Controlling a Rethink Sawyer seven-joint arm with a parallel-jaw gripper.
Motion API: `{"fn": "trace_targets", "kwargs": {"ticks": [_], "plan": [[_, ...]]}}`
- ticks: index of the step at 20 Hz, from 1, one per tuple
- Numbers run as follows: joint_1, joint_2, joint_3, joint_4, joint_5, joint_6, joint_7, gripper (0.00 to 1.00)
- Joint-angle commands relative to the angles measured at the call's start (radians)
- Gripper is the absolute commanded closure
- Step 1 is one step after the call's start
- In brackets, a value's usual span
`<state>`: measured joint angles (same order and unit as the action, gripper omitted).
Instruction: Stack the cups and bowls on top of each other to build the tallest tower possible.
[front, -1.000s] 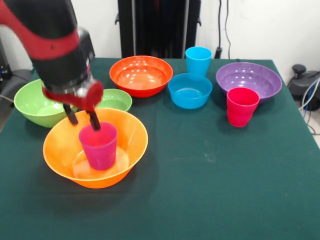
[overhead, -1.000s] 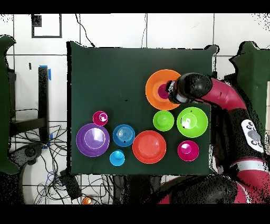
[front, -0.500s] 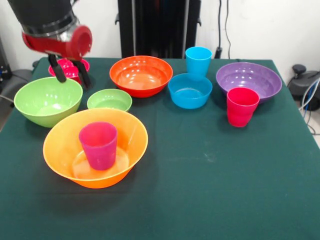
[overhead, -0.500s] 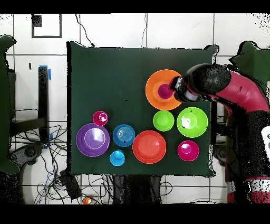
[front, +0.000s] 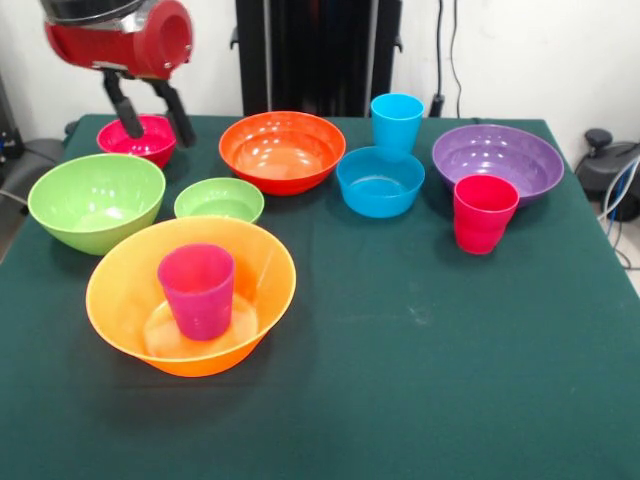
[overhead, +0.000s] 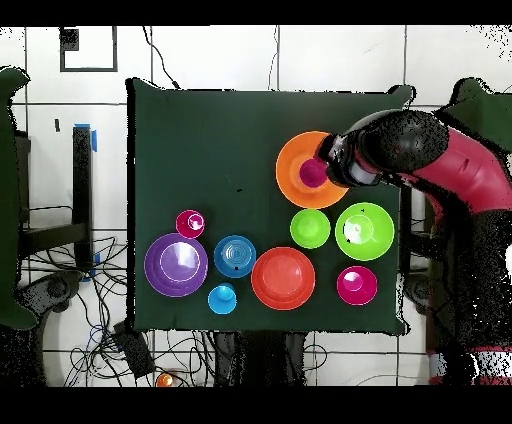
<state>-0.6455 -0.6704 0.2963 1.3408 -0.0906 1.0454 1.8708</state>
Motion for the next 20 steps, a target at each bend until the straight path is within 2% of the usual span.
{"fn": "trace_targets", "kwargs": {"ticks": [1,7,11,16,20], "plan": [[0.147,-0.017,-0.035,0.177,0.030,-0.142,0.272,0.00],[0.257,-0.097,-0.105,0.355,0.068,-0.294,0.379,0.00],[0.317,-0.125,-0.136,0.489,0.074,-0.446,0.436,0.00],[0.386,-0.095,-0.183,0.601,0.035,-0.632,0.495,0.00],[0.425,-0.040,-0.234,0.637,-0.013,-0.733,0.492,0.00]]}}
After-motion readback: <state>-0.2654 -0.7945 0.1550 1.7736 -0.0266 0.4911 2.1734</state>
